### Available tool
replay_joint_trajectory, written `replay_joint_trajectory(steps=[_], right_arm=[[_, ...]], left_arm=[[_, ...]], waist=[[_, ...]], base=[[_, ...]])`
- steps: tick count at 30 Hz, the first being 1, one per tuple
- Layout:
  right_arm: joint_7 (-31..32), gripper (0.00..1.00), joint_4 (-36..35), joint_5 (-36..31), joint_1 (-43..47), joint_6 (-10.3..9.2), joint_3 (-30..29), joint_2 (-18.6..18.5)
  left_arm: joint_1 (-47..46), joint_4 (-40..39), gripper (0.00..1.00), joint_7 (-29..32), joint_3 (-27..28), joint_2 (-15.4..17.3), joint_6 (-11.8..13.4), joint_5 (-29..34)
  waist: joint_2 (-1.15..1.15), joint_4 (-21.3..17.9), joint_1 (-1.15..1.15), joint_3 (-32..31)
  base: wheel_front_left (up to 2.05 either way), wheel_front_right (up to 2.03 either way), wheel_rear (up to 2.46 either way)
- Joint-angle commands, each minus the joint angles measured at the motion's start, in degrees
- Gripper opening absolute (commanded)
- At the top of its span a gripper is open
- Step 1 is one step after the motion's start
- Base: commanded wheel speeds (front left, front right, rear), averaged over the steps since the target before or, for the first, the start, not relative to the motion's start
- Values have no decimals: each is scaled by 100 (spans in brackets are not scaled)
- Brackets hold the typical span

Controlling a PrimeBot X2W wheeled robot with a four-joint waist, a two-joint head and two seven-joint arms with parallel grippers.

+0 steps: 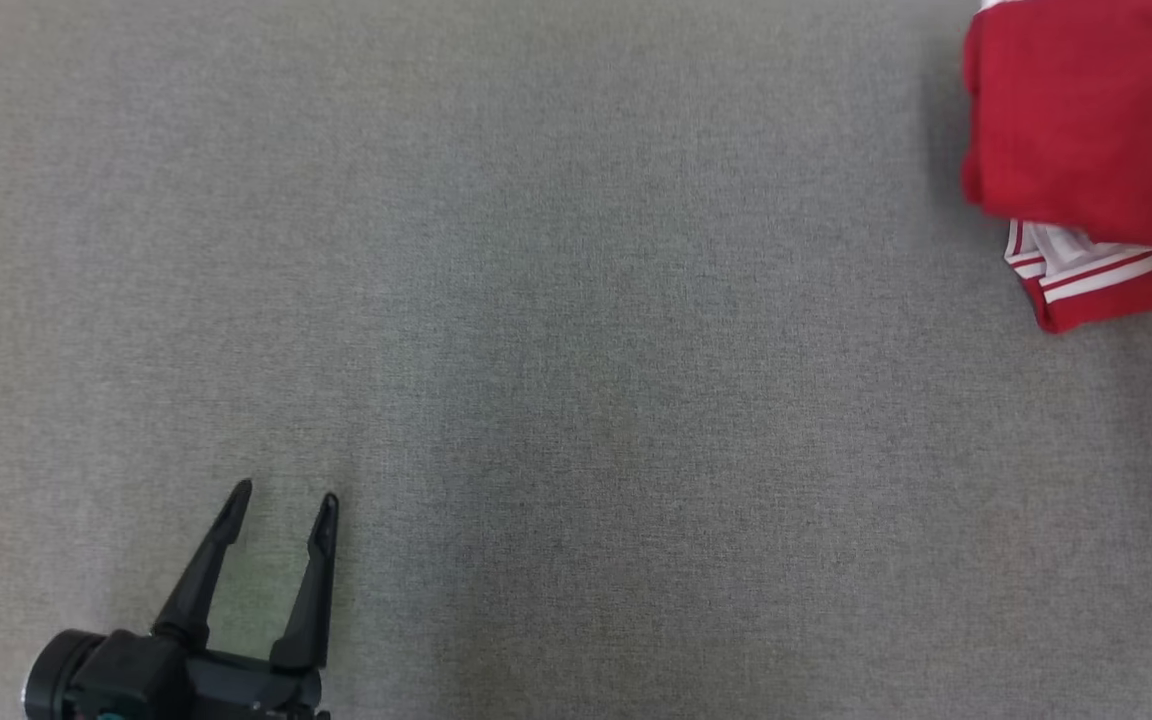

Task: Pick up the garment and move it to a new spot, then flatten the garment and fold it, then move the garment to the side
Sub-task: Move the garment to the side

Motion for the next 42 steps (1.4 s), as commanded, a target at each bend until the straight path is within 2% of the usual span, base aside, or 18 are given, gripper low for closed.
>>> replay_joint_trajectory(steps=[1,7,13,14,15,16,20,23,27,34,39,42], right_arm=[[20,0,-39,98,-120,-4,76,-109],[81,0,-38,88,-448,-4,298,-366],[92,0,135,38,-626,-4,455,-316],[84,9,178,23,-641,-4,471,-300],[58,41,221,-26,-664,-4,486,-286],[44,100,278,-37,-678,-4,486,-265],[112,100,543,-352,-781,-5,636,-202],[94,100,637,-313,-769,-4,595,-133],[-307,100,673,-479,-866,-4,496,-44],[-1303,100,697,-97,-513,-4,-115,498],[-1594,100,598,31,-101,-4,-427,868],[-1672,100,572,86,318,-4,-850,1182]], left_arm=[[-25,-85,100,25,38,64,31,20],[19,-260,100,45,90,158,80,16],[-81,-291,100,43,69,192,80,-24],[-87,-288,100,41,65,192,82,-31],[-97,-282,100,39,65,194,86,-37],[-110,-273,100,35,63,192,89,-45],[-95,-224,100,10,44,157,101,-70],[-74,-183,100,-4,33,125,131,-91],[-15,-95,100,-26,37,73,151,-114],[181,52,100,-59,17,-46,196,-165],[339,118,100,-77,27,-111,243,-201],[490,142,100,-84,50,-104,273,-215]], waist=[[-1,-46,-1,114],[-1,-110,-1,264],[-1,-106,-1,402],[-1,-98,-1,412],[-1,-91,-1,420],[-1,-83,-1,423],[-1,-54,-1,364],[-1,-44,-1,275],[-1,-58,-1,88],[-1,-50,-1,-464],[-1,-29,-1,-895],[-1,-36,-1,-1208]], base=[[0,0,0],[0,0,0],[0,0,0],[0,0,0],[0,0,0],[0,0,0],[0,0,0],[0,0,0],[0,0,0],[0,0,0],[0,0,0],[0,0,0]])
